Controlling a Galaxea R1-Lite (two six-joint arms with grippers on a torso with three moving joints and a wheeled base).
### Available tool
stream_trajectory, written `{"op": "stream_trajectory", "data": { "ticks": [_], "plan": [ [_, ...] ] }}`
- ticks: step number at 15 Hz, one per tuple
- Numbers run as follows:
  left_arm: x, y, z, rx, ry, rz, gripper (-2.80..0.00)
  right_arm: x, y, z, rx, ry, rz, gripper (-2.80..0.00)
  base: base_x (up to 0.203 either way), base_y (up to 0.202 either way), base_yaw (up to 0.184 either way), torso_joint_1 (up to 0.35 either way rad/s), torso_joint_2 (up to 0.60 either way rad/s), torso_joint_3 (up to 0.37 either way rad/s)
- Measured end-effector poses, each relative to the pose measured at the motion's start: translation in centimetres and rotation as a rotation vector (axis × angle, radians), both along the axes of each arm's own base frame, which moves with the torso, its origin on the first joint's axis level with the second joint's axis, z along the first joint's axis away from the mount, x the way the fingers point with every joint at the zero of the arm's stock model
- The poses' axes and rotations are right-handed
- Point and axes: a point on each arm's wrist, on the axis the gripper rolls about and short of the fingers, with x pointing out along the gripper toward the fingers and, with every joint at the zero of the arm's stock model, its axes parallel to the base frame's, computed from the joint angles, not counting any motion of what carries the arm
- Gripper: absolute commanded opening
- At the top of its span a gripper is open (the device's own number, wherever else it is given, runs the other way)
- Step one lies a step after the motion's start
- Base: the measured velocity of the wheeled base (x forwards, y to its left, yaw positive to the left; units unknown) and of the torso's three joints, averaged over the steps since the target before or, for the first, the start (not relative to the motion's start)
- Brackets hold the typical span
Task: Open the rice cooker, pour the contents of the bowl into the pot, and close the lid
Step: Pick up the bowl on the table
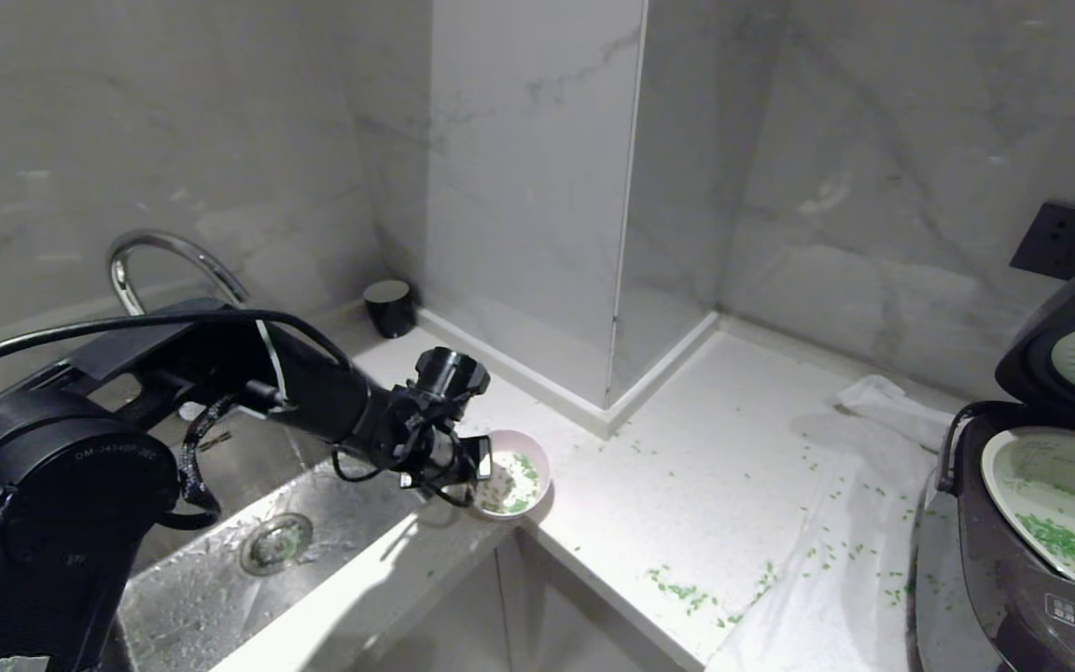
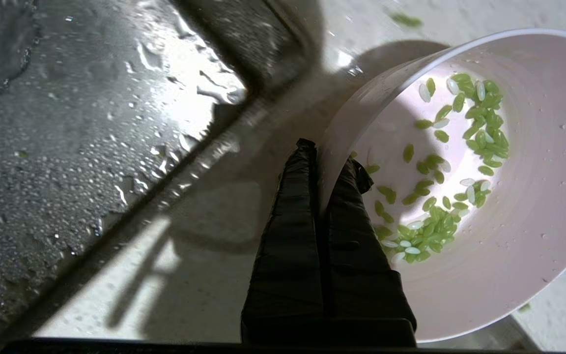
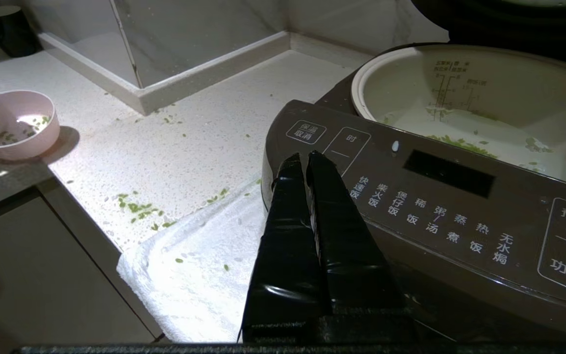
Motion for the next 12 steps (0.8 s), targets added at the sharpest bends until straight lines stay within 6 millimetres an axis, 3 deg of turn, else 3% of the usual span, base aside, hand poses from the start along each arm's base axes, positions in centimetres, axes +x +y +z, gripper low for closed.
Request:
{"op": "stream_trajectory", "data": {
  "ticks": [7,12],
  "plan": [
    [1.5,4.6,-0.1,-0.122,0.116,0.117,-2.80,0.0,0.0,0.0,-0.001,0.000,0.000,-2.80,0.000,0.000,0.000,0.000,0.00,0.000],
    [1.5,4.2,0.0,-0.136,0.125,0.126,-2.80,0.0,0.0,0.0,0.000,0.000,0.000,-2.80,0.000,0.000,0.000,0.000,0.00,0.000]
  ]
}}
